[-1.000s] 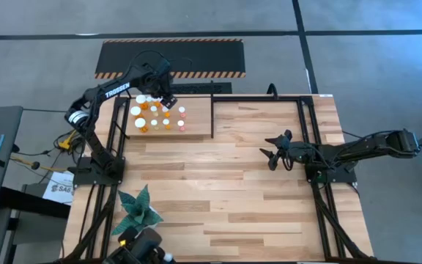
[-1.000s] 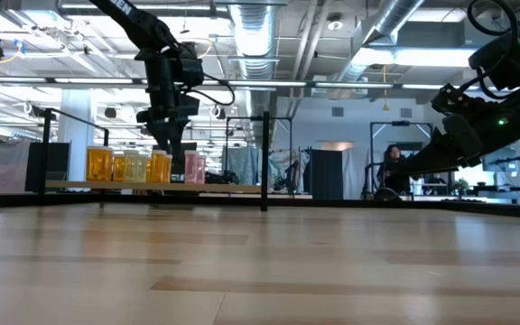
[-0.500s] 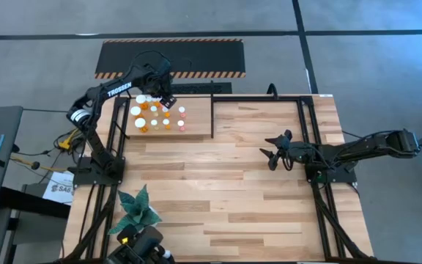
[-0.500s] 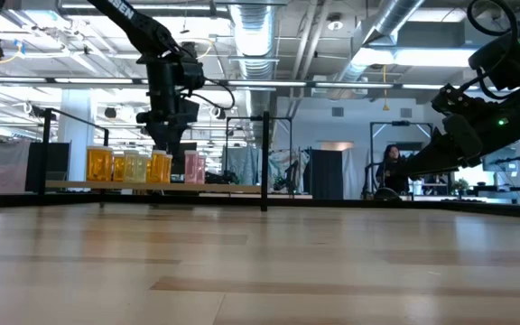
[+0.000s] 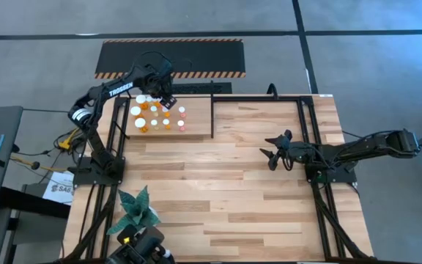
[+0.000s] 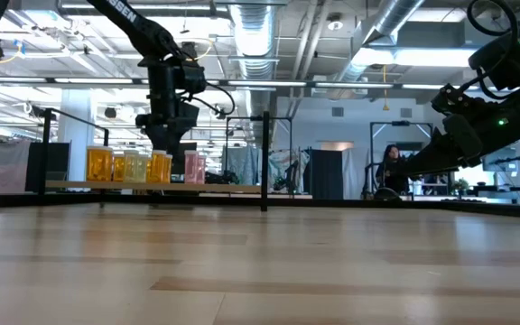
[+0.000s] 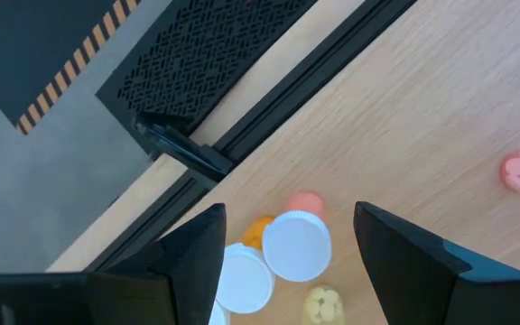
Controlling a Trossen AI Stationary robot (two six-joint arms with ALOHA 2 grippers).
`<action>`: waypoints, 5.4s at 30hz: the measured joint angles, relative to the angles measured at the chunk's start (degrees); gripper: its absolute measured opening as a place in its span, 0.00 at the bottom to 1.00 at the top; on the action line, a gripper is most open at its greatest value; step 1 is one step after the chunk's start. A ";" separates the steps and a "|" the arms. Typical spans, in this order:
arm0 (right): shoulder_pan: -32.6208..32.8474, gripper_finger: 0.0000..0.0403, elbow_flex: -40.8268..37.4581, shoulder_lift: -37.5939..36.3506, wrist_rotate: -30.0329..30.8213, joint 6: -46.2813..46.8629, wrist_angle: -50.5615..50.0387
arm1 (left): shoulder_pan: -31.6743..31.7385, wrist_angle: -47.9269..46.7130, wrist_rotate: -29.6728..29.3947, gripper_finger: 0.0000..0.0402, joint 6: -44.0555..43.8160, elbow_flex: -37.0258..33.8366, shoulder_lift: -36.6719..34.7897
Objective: Pick and place medicine bottles onto shelf by color
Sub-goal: Adjust the pink pill bottle on the shelf
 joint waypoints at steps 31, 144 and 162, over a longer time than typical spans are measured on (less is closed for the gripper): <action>-0.02 0.67 0.00 0.00 0.00 0.00 0.00 | -1.79 -0.18 -1.35 0.57 -0.33 -0.41 -0.06; -0.02 0.67 0.00 0.00 0.00 0.00 -0.01 | -10.97 12.26 -3.66 0.26 -6.69 -0.90 -0.06; -0.02 0.67 0.00 0.00 0.00 -0.01 -0.01 | -12.46 13.39 -4.63 0.26 -7.08 -1.57 -0.04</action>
